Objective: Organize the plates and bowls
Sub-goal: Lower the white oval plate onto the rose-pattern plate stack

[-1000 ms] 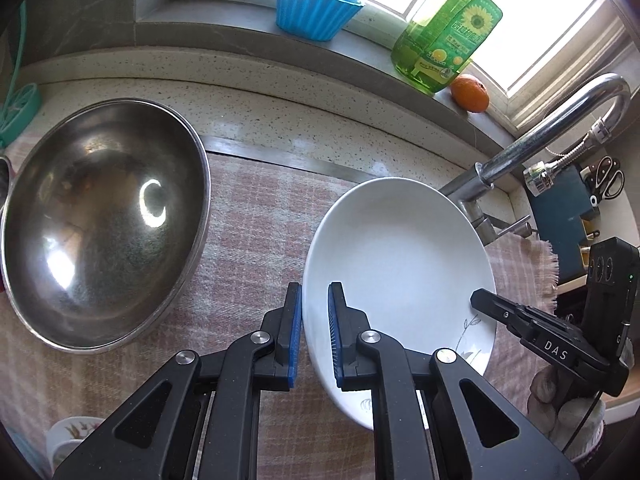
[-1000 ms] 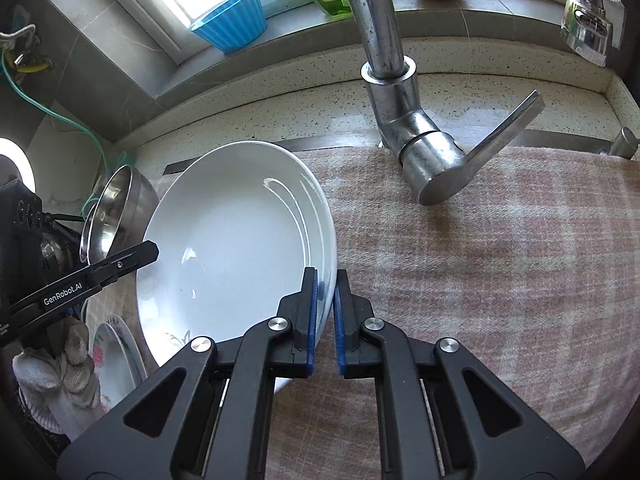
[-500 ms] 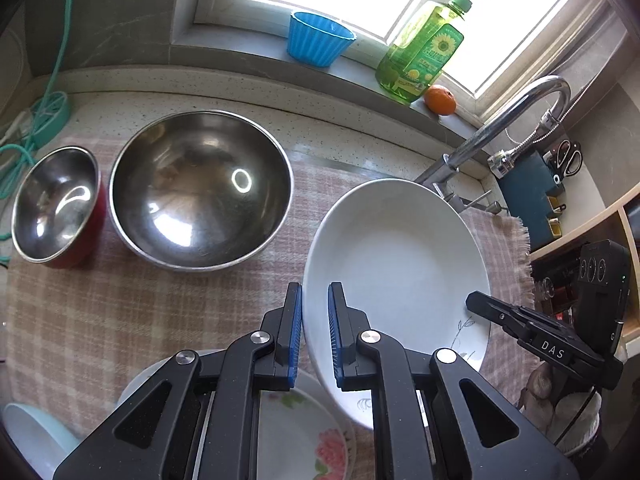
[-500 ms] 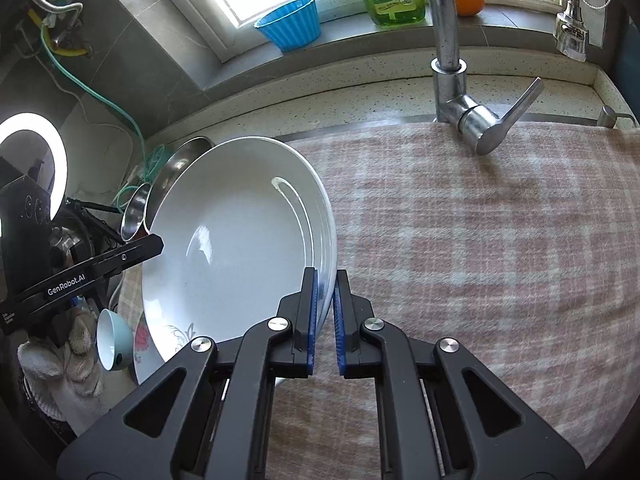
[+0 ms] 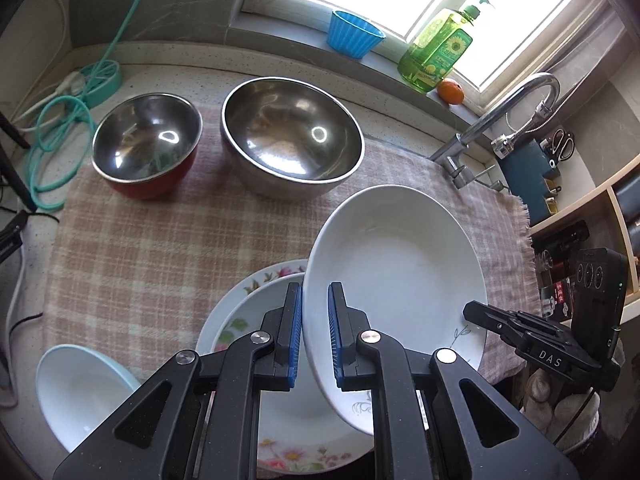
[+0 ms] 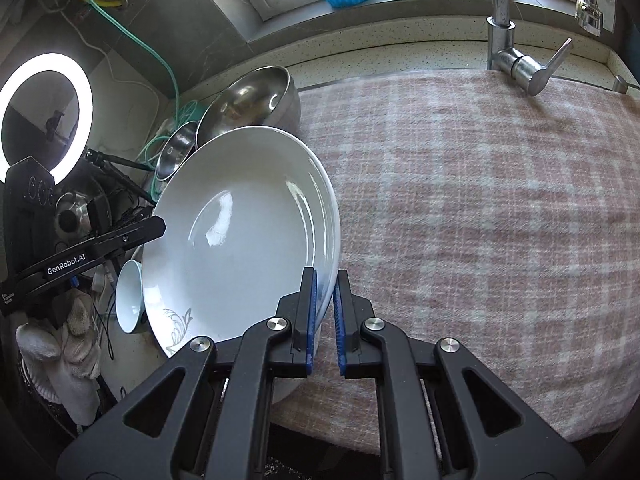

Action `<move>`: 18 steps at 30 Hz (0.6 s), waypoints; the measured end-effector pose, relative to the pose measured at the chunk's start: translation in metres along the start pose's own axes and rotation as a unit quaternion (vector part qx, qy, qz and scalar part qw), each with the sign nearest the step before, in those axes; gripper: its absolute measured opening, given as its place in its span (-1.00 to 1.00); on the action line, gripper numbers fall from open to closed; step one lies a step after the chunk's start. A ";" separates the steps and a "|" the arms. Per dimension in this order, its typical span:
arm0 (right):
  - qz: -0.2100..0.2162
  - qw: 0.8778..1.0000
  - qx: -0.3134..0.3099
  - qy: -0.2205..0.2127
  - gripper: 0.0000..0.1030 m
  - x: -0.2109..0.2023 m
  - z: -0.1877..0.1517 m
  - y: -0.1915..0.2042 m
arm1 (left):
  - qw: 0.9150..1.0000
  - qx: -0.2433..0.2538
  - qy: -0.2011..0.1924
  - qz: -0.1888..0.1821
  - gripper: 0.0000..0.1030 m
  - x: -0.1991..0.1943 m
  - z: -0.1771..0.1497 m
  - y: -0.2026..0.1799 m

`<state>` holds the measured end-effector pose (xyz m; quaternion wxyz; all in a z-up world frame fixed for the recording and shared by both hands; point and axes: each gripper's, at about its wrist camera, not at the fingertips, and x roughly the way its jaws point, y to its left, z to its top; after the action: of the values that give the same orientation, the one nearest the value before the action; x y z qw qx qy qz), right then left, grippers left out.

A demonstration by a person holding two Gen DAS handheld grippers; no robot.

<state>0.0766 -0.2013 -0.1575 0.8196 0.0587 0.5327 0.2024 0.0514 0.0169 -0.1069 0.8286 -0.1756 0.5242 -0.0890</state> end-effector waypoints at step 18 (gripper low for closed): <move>-0.009 0.999 -0.016 0.039 -0.83 0.027 -0.034 0.033 | 1.000 -0.018 0.022 0.006 -0.79 -0.007 -0.034 0.039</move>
<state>0.0464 -0.1648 -0.1851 0.8011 0.0330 0.5613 0.2051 0.0163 0.0486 -0.1295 0.8142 -0.1851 0.5446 -0.0787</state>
